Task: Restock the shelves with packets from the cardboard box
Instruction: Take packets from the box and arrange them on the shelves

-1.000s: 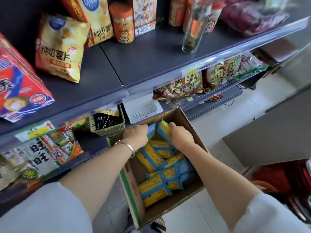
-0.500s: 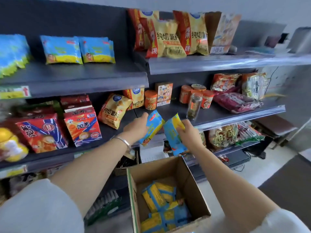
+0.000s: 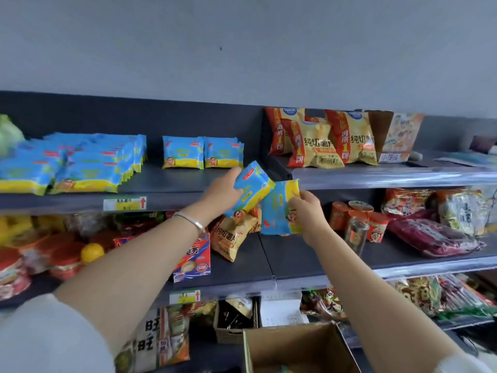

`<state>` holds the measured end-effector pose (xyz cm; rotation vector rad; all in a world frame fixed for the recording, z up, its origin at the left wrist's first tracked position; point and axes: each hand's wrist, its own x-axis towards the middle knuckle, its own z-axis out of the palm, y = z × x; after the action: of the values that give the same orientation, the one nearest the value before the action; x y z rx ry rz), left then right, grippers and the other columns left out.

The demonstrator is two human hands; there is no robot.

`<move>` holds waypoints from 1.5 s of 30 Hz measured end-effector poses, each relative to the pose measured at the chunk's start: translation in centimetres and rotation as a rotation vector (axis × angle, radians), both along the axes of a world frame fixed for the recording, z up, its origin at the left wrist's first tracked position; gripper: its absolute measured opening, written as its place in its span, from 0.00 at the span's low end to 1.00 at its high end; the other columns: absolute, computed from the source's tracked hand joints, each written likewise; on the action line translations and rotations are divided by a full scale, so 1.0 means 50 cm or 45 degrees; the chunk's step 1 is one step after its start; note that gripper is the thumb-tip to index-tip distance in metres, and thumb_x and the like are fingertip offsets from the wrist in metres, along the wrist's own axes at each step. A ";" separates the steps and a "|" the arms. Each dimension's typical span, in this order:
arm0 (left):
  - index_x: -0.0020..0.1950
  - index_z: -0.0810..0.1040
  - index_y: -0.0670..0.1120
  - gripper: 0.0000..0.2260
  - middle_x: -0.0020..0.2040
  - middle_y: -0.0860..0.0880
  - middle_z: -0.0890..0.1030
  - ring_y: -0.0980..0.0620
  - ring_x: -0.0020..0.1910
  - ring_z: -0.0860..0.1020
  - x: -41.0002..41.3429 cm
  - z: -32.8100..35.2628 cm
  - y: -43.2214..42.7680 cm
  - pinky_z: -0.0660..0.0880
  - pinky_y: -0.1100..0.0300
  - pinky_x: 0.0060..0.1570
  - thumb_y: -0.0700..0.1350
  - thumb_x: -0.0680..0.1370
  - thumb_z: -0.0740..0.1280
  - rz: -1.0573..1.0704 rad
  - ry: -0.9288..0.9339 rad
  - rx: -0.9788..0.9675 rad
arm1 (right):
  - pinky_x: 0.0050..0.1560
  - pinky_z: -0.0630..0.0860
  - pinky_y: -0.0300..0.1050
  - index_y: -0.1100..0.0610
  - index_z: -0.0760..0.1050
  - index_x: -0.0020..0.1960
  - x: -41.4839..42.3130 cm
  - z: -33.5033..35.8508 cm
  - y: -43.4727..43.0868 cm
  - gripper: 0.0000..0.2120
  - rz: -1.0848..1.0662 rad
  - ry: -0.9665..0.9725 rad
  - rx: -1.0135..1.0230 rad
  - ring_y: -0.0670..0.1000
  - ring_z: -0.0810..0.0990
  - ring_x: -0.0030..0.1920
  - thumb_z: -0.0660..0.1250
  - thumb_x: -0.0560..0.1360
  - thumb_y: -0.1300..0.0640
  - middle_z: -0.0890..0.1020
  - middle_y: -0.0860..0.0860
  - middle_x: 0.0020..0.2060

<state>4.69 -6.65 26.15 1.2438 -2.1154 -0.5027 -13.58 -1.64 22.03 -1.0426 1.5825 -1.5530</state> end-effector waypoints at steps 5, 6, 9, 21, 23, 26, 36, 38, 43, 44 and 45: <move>0.71 0.64 0.44 0.21 0.61 0.45 0.74 0.47 0.53 0.73 0.093 0.060 -0.100 0.68 0.59 0.48 0.40 0.79 0.62 0.056 0.057 -0.104 | 0.45 0.80 0.53 0.56 0.71 0.57 0.071 0.044 -0.110 0.11 0.052 -0.093 -0.053 0.57 0.81 0.48 0.61 0.76 0.64 0.80 0.58 0.51; 0.70 0.65 0.44 0.20 0.60 0.47 0.74 0.46 0.54 0.74 0.112 0.070 -0.122 0.69 0.58 0.49 0.40 0.78 0.62 0.063 0.095 -0.104 | 0.48 0.80 0.56 0.56 0.71 0.57 0.087 0.050 -0.135 0.11 0.043 -0.093 -0.061 0.58 0.81 0.50 0.63 0.76 0.63 0.80 0.59 0.52; 0.65 0.68 0.45 0.15 0.54 0.45 0.76 0.44 0.52 0.76 0.170 0.091 -0.198 0.73 0.53 0.50 0.40 0.78 0.62 0.089 0.153 -0.095 | 0.41 0.81 0.50 0.58 0.71 0.58 0.131 0.068 -0.203 0.12 -0.001 -0.058 -0.078 0.54 0.82 0.46 0.65 0.76 0.62 0.80 0.58 0.52; 0.66 0.66 0.51 0.15 0.60 0.47 0.75 0.43 0.58 0.73 0.282 0.089 -0.449 0.66 0.51 0.54 0.42 0.80 0.57 0.314 -0.466 -0.347 | 0.47 0.81 0.57 0.38 0.44 0.75 0.199 0.081 -0.378 0.45 -0.068 -0.226 -0.230 0.56 0.82 0.51 0.61 0.74 0.73 0.75 0.52 0.58; 0.68 0.65 0.52 0.16 0.61 0.47 0.76 0.44 0.59 0.73 0.271 0.079 -0.469 0.65 0.52 0.54 0.41 0.81 0.56 0.310 -0.562 -0.389 | 0.45 0.81 0.55 0.41 0.49 0.76 0.202 0.080 -0.403 0.42 -0.087 -0.189 -0.202 0.55 0.81 0.50 0.61 0.73 0.73 0.74 0.52 0.57; 0.69 0.64 0.53 0.18 0.62 0.48 0.76 0.45 0.59 0.73 0.249 0.063 -0.492 0.65 0.52 0.55 0.39 0.80 0.56 0.273 -0.614 -0.412 | 0.44 0.81 0.54 0.47 0.61 0.69 0.209 0.081 -0.442 0.32 -0.179 -0.097 -0.154 0.56 0.80 0.50 0.62 0.72 0.71 0.76 0.55 0.55; 0.66 0.67 0.55 0.17 0.57 0.50 0.74 0.47 0.60 0.69 0.228 0.034 -0.532 0.60 0.48 0.57 0.42 0.79 0.58 0.253 -0.793 -0.451 | 0.35 0.72 0.43 0.53 0.65 0.59 0.156 0.079 -0.510 0.22 -0.151 0.393 0.119 0.50 0.75 0.43 0.69 0.70 0.65 0.76 0.53 0.47; 0.67 0.66 0.55 0.15 0.57 0.51 0.76 0.47 0.59 0.70 0.226 0.040 -0.545 0.59 0.48 0.57 0.47 0.80 0.59 0.257 -0.745 -0.414 | 0.35 0.75 0.45 0.52 0.65 0.57 0.138 0.089 -0.518 0.22 -0.133 0.342 0.117 0.52 0.76 0.43 0.69 0.70 0.68 0.76 0.56 0.49; 0.67 0.63 0.54 0.18 0.57 0.51 0.76 0.47 0.57 0.71 0.204 0.049 -0.570 0.61 0.49 0.56 0.44 0.79 0.61 0.318 -0.762 -0.517 | 0.48 0.81 0.56 0.47 0.64 0.67 0.119 0.094 -0.532 0.31 0.037 -0.078 -0.050 0.56 0.81 0.50 0.65 0.72 0.74 0.76 0.56 0.54; 0.67 0.63 0.55 0.20 0.58 0.51 0.74 0.48 0.58 0.70 0.200 0.045 -0.575 0.61 0.49 0.56 0.43 0.78 0.63 0.329 -0.777 -0.557 | 0.47 0.81 0.55 0.50 0.65 0.68 0.117 0.093 -0.535 0.30 0.041 -0.123 -0.061 0.56 0.81 0.51 0.64 0.73 0.74 0.76 0.56 0.55; 0.68 0.62 0.55 0.22 0.59 0.52 0.72 0.48 0.59 0.69 0.196 0.040 -0.579 0.61 0.49 0.56 0.41 0.77 0.64 0.328 -0.789 -0.590 | 0.45 0.81 0.53 0.54 0.66 0.67 0.118 0.093 -0.538 0.27 0.031 -0.165 -0.076 0.56 0.80 0.51 0.64 0.73 0.74 0.76 0.57 0.54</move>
<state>14.49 -35.59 28.13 1.4739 -2.3066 0.5296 -7.67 -28.52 26.67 -0.9694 1.4390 -1.6257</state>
